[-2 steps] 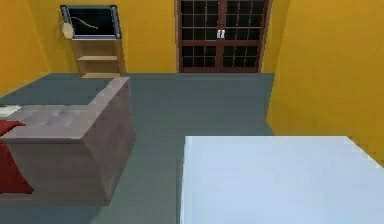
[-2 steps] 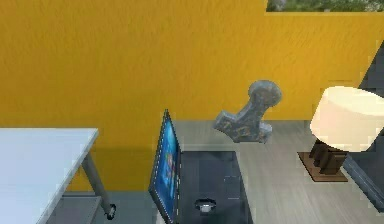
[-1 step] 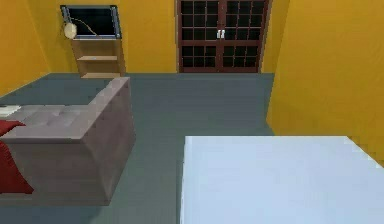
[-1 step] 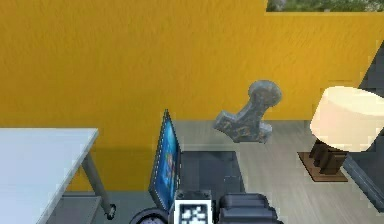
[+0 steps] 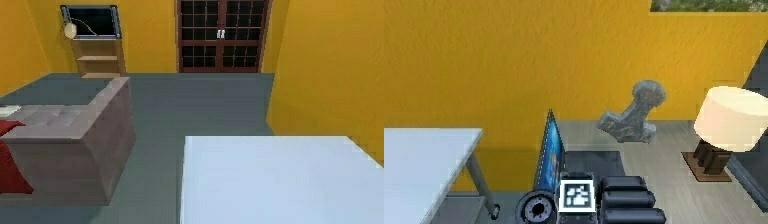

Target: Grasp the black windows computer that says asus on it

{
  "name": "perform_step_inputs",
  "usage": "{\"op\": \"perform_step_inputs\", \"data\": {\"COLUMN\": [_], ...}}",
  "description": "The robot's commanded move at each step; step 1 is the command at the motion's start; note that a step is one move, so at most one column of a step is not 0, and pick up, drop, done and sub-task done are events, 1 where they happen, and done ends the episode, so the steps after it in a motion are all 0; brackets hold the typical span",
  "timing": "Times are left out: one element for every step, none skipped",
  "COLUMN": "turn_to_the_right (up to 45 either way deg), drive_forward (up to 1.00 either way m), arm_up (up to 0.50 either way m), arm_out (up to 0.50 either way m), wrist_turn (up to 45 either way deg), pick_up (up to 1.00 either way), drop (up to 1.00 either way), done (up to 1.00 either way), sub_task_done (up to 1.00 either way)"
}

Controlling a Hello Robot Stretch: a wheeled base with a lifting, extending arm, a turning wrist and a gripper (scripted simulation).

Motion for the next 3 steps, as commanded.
{"op": "perform_step_inputs", "data": {"turn_to_the_right": [0.0, 0.0, 0.0], "drive_forward": [0.00, 0.00, 0.00], "arm_up": [0.00, 0.00, 0.00], "arm_out": [0.00, 0.00, 0.00], "wrist_turn": [45.0, 45.0, 45.0], "pick_up": [0.00, 0.00, 0.00], "drop": [0.00, 0.00, 0.00], "done": [0.00, 0.00, 0.00], "sub_task_done": [0.00, 0.00, 0.00]}}
